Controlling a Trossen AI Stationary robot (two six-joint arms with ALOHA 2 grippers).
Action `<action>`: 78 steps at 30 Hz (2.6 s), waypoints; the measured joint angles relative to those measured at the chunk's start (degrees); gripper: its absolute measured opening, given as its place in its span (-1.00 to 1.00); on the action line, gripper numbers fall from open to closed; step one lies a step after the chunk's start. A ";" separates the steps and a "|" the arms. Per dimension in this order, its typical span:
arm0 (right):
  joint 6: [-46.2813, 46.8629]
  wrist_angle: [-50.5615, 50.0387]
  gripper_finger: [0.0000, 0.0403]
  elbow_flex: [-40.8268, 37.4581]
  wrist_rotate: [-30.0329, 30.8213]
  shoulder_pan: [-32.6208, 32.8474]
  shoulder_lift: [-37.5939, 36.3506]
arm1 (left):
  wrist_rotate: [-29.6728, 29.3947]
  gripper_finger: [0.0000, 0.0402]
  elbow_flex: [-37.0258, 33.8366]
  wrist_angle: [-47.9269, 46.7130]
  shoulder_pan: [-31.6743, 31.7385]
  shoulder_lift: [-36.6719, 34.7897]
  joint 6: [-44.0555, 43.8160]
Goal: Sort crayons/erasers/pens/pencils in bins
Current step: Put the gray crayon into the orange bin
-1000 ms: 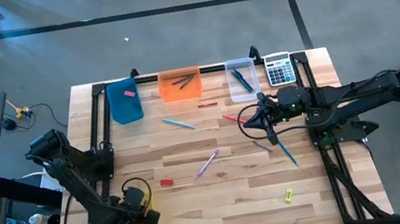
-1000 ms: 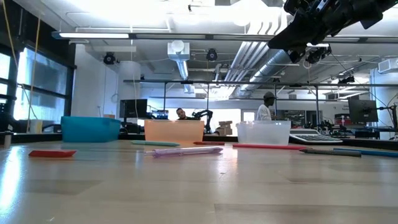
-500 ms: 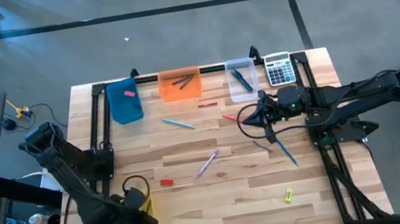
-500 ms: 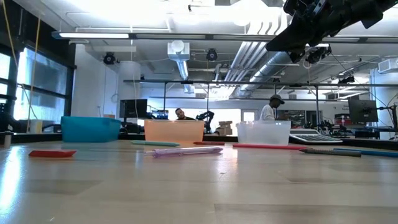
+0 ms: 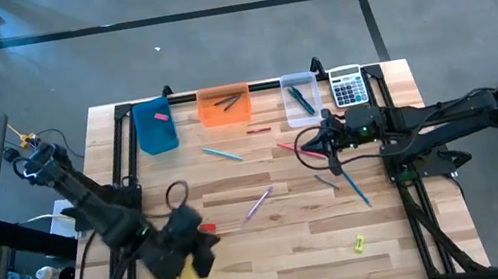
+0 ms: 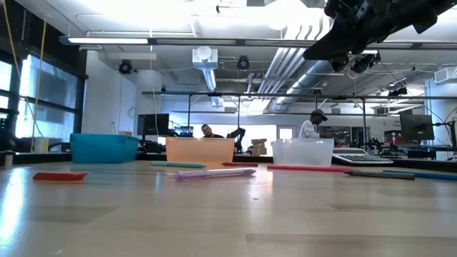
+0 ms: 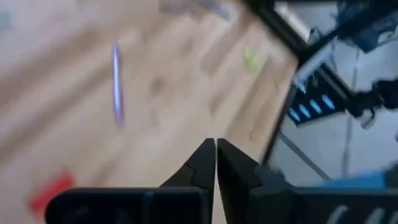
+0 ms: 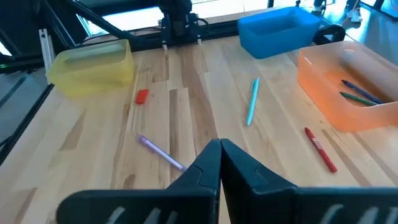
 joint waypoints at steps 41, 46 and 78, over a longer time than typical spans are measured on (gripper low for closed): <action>23.60 -31.39 -1.00 14.89 15.20 -5.74 9.14 | 44.12 -1.00 -41.05 78.15 52.89 -0.94 45.23; 22.68 -42.22 -1.00 25.07 14.87 -5.38 17.63 | 48.35 -1.00 -42.02 78.27 58.38 -2.78 47.04; 8.59 -36.19 -1.00 16.04 -6.88 -5.68 22.98 | 43.19 -1.00 -42.21 66.19 66.11 -6.93 50.26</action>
